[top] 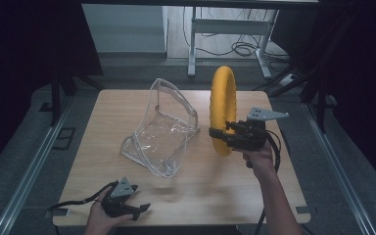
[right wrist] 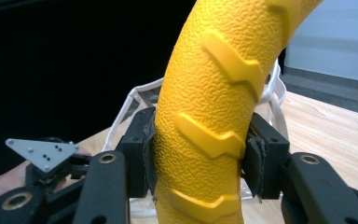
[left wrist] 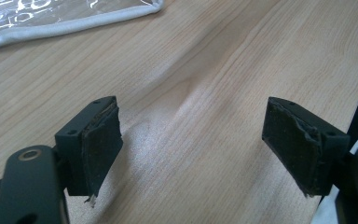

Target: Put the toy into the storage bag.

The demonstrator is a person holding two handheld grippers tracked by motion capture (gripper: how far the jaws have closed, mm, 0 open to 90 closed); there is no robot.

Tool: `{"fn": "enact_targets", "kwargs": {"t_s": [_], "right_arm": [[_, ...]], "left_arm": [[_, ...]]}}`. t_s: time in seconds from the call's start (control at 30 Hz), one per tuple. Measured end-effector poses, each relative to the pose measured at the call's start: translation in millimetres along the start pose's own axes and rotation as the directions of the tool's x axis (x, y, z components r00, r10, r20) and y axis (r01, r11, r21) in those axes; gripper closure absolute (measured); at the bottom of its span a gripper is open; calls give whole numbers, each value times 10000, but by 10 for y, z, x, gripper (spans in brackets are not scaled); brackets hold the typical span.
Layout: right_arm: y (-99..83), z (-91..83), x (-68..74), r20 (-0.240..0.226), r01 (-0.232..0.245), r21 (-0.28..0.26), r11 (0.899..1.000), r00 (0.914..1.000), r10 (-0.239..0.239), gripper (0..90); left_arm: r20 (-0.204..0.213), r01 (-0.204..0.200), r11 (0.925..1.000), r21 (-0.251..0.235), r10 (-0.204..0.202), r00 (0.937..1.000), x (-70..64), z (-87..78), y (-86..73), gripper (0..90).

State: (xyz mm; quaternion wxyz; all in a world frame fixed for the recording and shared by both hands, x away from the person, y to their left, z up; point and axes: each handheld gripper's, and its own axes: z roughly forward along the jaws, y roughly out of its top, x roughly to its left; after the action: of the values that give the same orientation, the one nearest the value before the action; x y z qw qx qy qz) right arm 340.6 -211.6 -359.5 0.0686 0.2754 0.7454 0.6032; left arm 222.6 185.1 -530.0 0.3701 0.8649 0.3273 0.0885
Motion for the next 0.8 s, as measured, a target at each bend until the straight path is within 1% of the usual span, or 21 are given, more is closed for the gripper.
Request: {"fn": "enact_targets", "kwargs": {"t_s": [0.1,0.23,0.27,0.43,0.6,0.63,0.7,0.8], "right_arm": [[42,15,42,-115,-18,-178,9998,9999,16,512],[74,27,77,-175,13,-274,9996,9998,-18,512],[97,30,100,-241,-33,-409,9992,9997,24,512],[144,24,143,-331,-104,-673,9977,9994,82,512],[215,10,217,-351,12,-1015,9948,9994,-48,512],[251,4,255,-387,69,-1137,9935,9992,-113,512],[263,0,268,-393,56,-1186,9929,9992,-104,512],[308,-1,312,-435,180,-1402,9900,9988,-243,512]], "left_arm": [[-17,10,10000,0,-10,10000,0,2,0,195],[-17,17,10000,-7,-17,10000,1,0,1,195],[-13,24,10000,-11,-24,10000,1,0,1,195],[-2,32,10000,-23,-32,10000,0,-2,1,195],[9,41,10000,-28,-41,10000,1,-3,2,195],[9,50,10000,-31,-50,10000,0,-3,3,195],[10,50,10000,-26,-50,10000,1,0,2,195],[13,56,10000,-13,-56,10000,0,2,3,195]]}}
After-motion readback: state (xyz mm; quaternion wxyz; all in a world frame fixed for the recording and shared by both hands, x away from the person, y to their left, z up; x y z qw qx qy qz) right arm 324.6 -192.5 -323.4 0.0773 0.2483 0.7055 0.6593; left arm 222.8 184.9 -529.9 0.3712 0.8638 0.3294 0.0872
